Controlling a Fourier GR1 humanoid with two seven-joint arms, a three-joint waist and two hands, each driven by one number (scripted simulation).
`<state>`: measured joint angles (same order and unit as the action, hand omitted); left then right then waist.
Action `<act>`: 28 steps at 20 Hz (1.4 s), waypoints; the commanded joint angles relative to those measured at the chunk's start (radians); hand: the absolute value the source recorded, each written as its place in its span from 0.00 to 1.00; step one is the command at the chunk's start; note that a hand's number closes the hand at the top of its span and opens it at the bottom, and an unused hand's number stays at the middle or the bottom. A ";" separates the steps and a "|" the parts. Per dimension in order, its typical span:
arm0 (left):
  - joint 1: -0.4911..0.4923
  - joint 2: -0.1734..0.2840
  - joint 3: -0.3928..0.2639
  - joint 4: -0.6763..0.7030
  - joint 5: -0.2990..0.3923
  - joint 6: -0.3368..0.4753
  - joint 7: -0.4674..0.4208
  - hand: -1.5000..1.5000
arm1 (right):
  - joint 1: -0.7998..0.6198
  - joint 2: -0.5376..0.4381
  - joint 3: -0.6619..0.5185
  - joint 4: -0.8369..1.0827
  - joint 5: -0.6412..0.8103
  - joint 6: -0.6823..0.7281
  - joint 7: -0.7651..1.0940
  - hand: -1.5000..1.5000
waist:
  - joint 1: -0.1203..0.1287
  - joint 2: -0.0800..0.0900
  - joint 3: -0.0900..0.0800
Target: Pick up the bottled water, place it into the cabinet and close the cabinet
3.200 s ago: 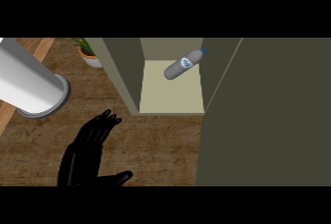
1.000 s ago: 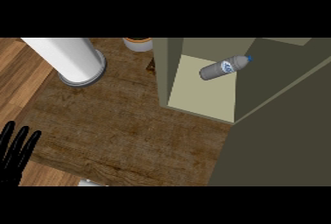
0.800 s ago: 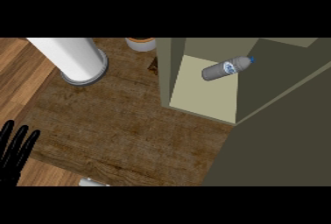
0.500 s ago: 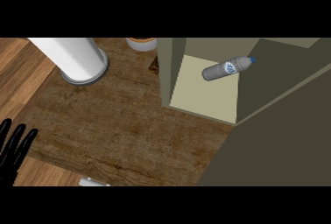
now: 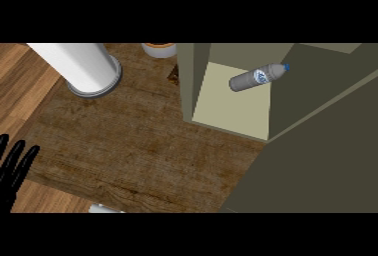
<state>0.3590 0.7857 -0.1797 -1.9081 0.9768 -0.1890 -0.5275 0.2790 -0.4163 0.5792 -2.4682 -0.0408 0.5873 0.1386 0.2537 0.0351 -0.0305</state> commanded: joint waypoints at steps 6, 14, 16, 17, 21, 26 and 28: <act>-0.011 0.009 0.018 0.005 0.010 -0.026 -0.004 0.00 | -0.025 0.078 0.134 0.087 -0.133 0.000 0.065 1.00 | 0.043 0.034 0.002; -0.021 0.019 0.033 0.021 0.022 -0.035 0.004 0.00 | -0.070 0.123 0.065 0.159 -0.214 -0.043 0.091 1.00 | 0.027 0.036 0.006; -0.031 0.015 0.039 0.022 0.022 -0.026 0.003 0.00 | -0.117 0.156 0.038 0.169 -0.218 -0.077 0.120 1.00 | 0.008 0.028 0.008; -0.019 0.017 0.038 0.027 0.024 -0.037 0.001 0.00 | -0.155 0.158 0.024 0.175 -0.204 -0.082 0.149 1.00 | 0.013 0.019 0.006; -0.020 0.018 0.042 0.050 0.025 -0.037 0.005 0.00 | -0.300 0.175 -0.023 0.257 -0.177 -0.085 0.230 1.00 | 0.012 0.018 0.006; -0.023 0.020 0.055 0.064 0.040 -0.052 0.004 0.00 | -0.482 0.225 -0.063 0.392 -0.176 -0.106 0.334 1.00 | 0.010 0.012 0.008; -0.030 0.013 0.052 0.064 0.048 -0.037 0.012 0.00 | -0.539 0.267 -0.061 0.448 -0.172 -0.129 0.370 1.00 | -0.009 0.011 0.012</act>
<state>0.3345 0.8034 -0.1312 -1.8554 1.0144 -0.2325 -0.5209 -0.1383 -0.2335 0.5258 -2.1435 -0.2498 0.5436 0.4151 0.2586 0.0467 -0.0217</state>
